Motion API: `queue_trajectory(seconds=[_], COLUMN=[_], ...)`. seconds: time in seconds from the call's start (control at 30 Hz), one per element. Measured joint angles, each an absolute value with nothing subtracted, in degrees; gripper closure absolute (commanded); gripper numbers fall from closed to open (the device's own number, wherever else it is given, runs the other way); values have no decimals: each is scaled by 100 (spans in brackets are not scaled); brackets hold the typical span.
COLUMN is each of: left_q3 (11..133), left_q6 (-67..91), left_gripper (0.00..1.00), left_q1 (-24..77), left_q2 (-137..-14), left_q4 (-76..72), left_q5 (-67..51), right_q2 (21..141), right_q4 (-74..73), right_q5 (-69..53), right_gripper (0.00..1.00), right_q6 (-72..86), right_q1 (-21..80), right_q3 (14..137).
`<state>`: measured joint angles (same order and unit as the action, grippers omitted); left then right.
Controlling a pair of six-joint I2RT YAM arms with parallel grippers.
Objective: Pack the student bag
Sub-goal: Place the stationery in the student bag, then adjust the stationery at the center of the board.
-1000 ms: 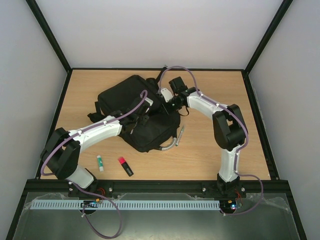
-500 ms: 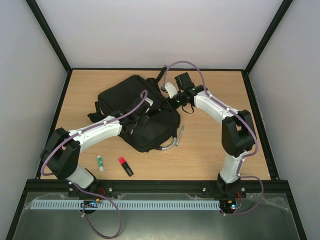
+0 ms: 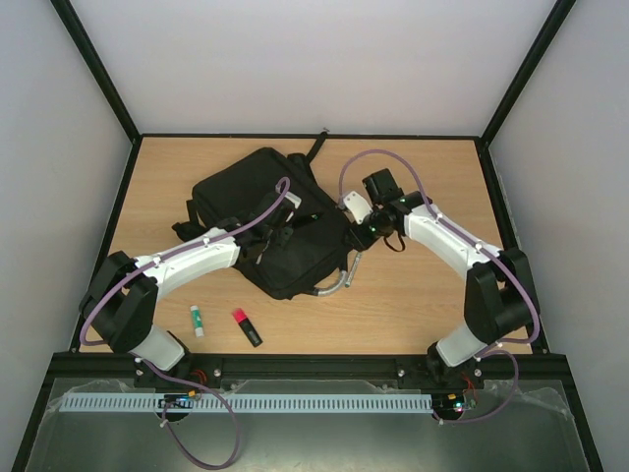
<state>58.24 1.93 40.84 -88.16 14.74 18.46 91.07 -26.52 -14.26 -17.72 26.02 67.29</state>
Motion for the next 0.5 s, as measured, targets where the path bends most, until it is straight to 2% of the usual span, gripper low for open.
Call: queue_trajectory(seconds=[0.27, 0.5], left_q3=[5824, 5824], left_q6=[191, 191], left_gripper=[89, 89], left_q1=[4086, 4086], left_q2=[-8814, -8814], left_q4=[1479, 1483], left_q5=[1846, 1846], right_q2=[8982, 9238], right_q4=[-3350, -3437], right_q5=[-1131, -1079], right_gripper=[40, 42], right_q6=[-1809, -1632], right_q1=[2602, 2602], right_q3=[6047, 6117])
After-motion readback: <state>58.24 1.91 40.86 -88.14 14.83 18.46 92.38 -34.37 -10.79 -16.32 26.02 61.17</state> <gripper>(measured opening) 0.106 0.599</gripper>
